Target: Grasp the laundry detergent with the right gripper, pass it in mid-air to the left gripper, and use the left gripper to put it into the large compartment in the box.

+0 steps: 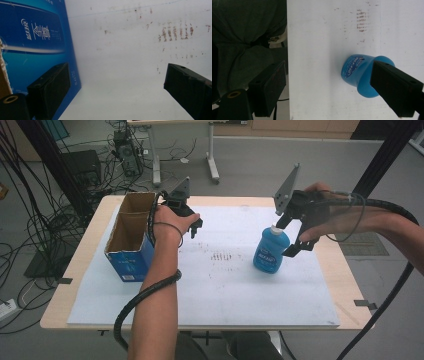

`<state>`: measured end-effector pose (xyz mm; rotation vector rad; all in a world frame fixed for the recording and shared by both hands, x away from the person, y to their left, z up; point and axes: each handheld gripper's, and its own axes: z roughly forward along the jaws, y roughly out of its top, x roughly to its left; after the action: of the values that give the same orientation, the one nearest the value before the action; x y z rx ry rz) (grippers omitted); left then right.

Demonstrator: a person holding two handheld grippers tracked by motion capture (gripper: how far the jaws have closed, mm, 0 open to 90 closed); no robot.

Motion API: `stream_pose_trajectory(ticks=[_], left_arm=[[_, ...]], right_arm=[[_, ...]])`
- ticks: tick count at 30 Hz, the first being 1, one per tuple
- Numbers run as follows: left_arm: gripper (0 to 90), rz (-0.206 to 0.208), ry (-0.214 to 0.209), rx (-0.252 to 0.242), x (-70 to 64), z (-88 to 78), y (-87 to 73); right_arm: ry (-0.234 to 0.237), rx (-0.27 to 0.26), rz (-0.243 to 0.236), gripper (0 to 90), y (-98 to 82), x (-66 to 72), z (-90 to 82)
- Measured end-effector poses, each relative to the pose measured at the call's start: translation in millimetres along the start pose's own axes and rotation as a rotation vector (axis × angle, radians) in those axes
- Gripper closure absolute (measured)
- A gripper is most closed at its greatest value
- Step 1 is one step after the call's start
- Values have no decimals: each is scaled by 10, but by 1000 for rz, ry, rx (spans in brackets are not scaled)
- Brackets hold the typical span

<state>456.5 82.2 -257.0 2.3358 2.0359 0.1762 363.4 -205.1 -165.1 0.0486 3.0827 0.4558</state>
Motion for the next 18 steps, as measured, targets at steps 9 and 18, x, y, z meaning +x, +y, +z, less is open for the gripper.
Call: stream_pose_trajectory(ticks=[9, 18], left_arm=[[72, 7, -1, -8, -42, -11, -10], [72, 24, 6, -12, -79, -34, -34]], right_arm=[[-4, -3, 5, 137, -45, 31, 0], [-29, -26, 45, 135, -285, 57, -40]])
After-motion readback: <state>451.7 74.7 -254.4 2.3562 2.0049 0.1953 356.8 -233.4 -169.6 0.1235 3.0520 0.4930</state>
